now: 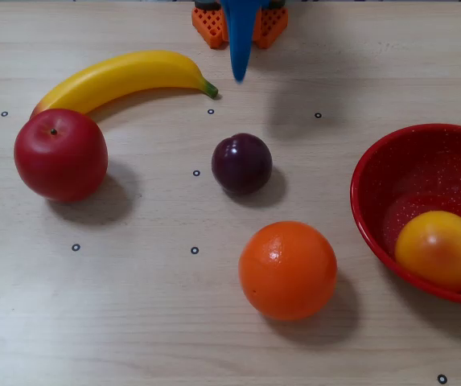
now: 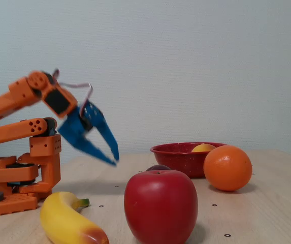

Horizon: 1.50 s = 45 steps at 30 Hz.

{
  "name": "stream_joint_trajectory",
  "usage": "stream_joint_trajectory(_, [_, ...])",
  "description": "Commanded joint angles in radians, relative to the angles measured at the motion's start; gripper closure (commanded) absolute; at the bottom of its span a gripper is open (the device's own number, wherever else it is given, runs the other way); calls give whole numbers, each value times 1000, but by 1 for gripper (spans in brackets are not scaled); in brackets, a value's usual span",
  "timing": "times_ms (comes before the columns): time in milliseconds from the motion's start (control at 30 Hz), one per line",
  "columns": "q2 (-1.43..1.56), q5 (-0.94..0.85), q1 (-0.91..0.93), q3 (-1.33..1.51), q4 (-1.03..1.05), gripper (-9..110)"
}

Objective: Put peach in the red bowl.

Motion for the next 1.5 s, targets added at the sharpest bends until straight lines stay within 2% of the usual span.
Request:
stream_joint_trajectory(0, [18,9,15,18,-81,102])
stream_joint_trajectory(400, [18,-41,17,319,-301,102])
stream_joint_trajectory(1467, [18,-41,9,318,-299,102])
